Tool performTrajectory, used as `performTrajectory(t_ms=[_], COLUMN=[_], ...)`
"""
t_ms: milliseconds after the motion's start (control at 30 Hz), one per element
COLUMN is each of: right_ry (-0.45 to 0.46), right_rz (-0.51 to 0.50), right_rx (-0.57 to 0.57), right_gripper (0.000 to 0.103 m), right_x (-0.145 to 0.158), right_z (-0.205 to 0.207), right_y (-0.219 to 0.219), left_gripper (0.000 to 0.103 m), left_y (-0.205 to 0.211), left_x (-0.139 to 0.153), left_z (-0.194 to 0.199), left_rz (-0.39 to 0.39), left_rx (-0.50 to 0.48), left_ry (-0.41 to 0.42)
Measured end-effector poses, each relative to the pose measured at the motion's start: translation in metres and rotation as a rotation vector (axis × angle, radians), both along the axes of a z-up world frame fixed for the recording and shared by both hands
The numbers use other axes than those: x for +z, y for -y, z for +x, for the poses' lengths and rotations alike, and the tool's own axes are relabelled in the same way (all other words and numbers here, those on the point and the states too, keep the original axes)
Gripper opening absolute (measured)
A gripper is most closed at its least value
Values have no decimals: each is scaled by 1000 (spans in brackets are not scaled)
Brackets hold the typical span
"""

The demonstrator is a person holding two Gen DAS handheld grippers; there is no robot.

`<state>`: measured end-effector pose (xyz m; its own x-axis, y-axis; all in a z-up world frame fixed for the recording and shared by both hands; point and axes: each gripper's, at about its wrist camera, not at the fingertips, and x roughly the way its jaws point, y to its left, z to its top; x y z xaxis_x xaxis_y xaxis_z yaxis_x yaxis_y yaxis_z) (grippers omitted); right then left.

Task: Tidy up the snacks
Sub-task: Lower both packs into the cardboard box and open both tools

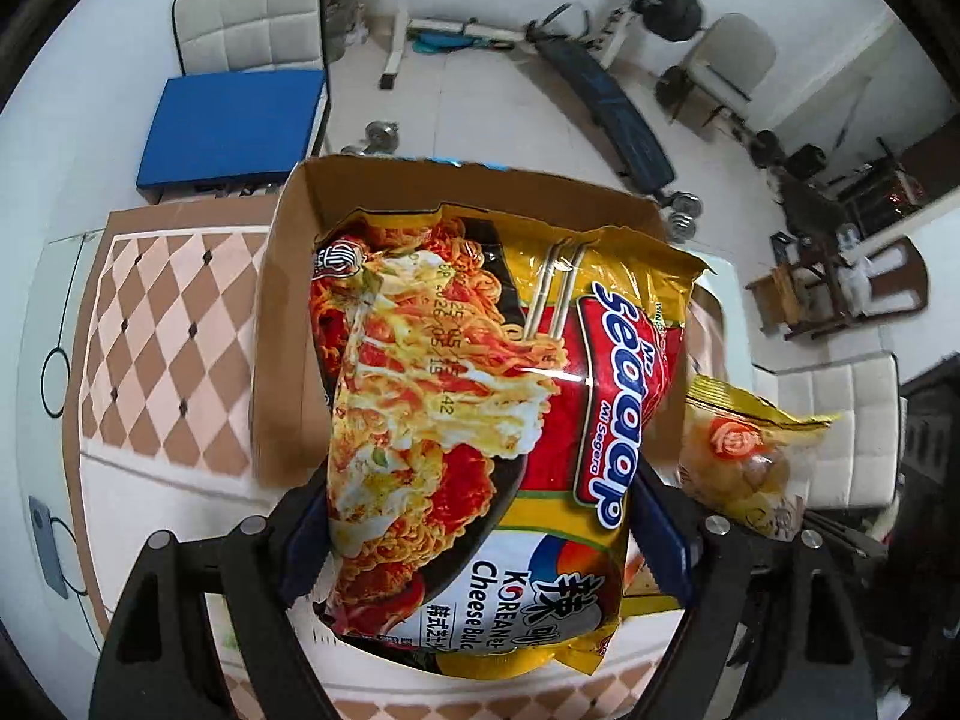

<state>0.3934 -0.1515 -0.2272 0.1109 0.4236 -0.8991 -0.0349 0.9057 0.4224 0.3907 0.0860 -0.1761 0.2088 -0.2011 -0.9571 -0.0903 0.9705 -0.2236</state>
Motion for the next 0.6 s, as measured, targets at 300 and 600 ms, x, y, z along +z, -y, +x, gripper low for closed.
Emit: performTrajectory(t_ms=[300,600], right_ry=[-89,-152], right_rz=[-48,-121], right_rx=[60,108], right_gripper=[39,39], right_x=[-77,-144], right_z=[107,156], right_y=[-33,-55], left_gripper=[85,85], left_y=[-11,-3], left_x=[-82,-143], left_z=[91,118], left_rz=[10,1], left_rx=[30,16], left_ry=[-169,-262])
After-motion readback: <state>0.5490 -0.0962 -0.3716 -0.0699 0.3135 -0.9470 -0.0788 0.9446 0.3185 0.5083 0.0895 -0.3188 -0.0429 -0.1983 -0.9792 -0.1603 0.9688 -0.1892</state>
